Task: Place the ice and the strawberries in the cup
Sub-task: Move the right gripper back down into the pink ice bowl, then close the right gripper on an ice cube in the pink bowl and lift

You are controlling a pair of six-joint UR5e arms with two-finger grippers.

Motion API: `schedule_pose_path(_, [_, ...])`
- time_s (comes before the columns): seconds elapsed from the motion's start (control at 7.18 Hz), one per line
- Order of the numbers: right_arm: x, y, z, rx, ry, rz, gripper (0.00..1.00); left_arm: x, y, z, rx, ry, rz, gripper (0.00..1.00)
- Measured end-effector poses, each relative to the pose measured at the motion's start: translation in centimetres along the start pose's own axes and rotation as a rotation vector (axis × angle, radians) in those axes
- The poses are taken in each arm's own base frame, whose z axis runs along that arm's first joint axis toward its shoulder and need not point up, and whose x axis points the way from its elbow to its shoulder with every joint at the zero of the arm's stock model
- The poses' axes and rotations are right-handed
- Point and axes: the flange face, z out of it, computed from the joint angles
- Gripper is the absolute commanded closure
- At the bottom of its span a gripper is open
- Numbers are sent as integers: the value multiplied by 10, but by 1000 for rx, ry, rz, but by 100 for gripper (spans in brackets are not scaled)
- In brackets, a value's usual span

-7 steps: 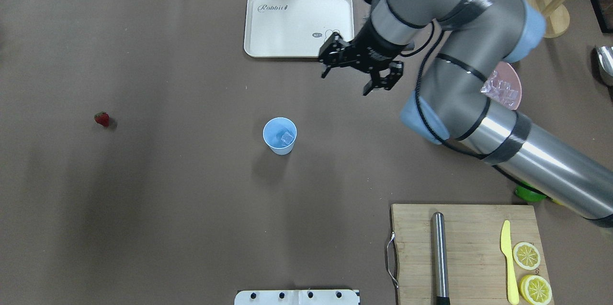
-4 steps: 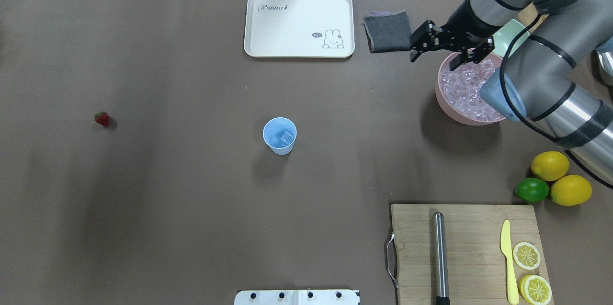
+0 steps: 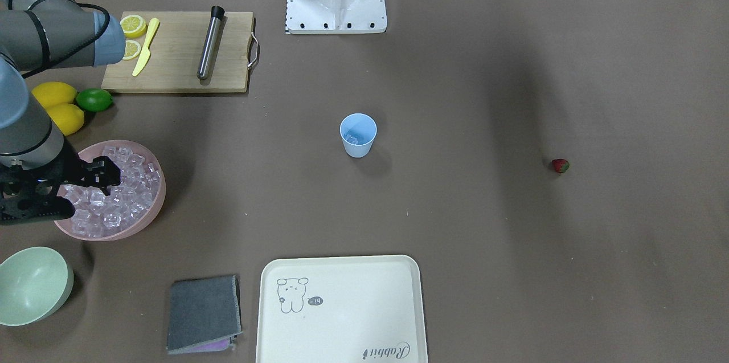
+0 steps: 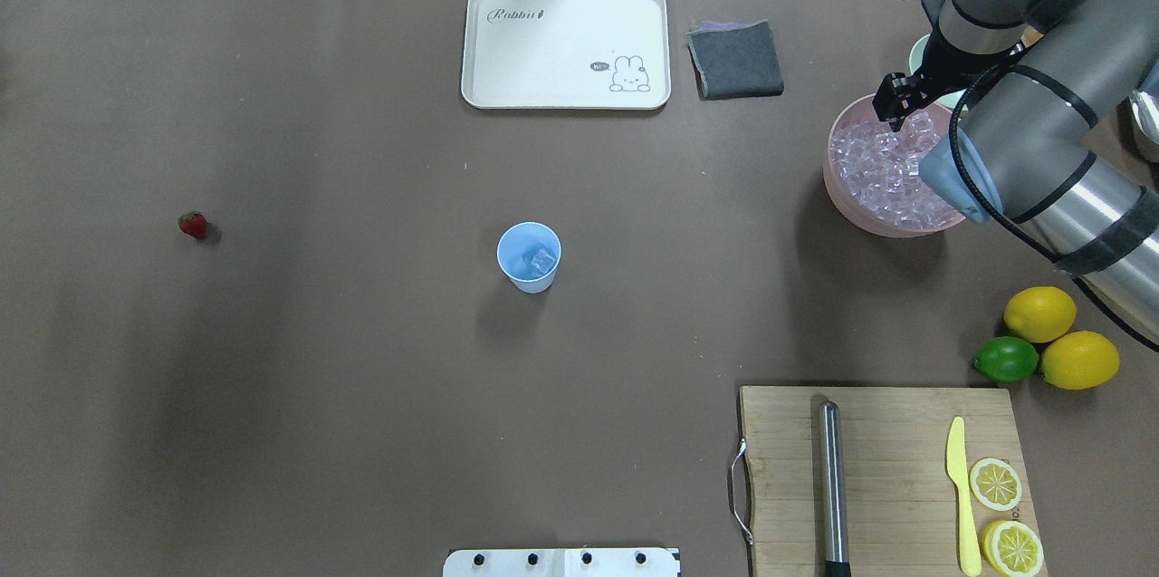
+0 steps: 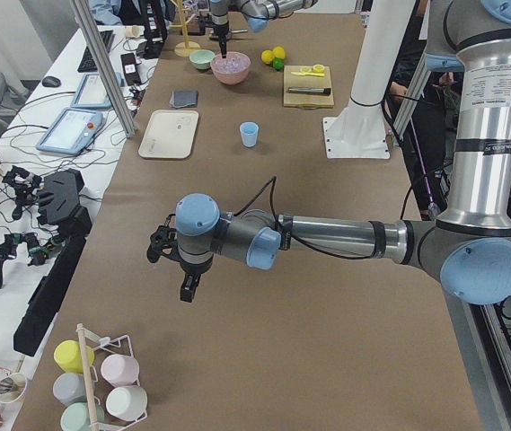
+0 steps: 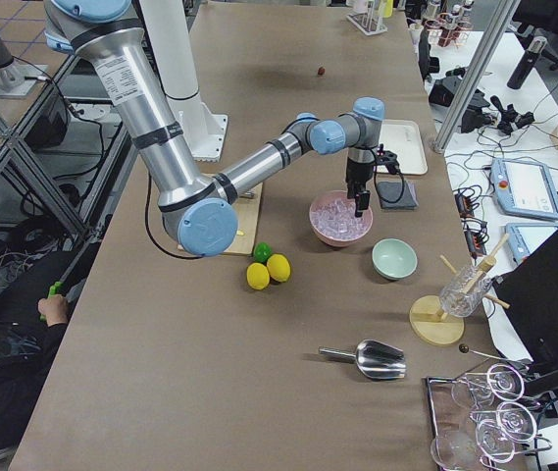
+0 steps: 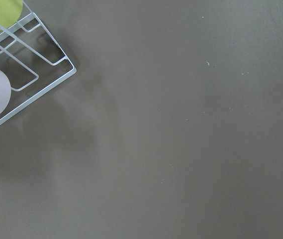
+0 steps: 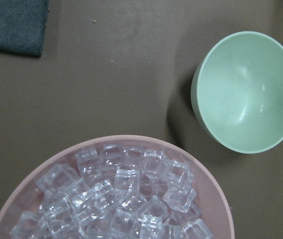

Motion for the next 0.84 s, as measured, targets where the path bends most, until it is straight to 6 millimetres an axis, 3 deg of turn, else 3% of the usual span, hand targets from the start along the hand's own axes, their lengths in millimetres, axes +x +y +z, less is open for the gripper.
schedule_pose_path(0.42, [-21,7,20,-26,15,-30,16,-2,1,2,-5,0,-2,2])
schedule_pose_path(0.84, [-22,10,40,-60,29,-37,17,-3,2,3,-6,0,-3,2])
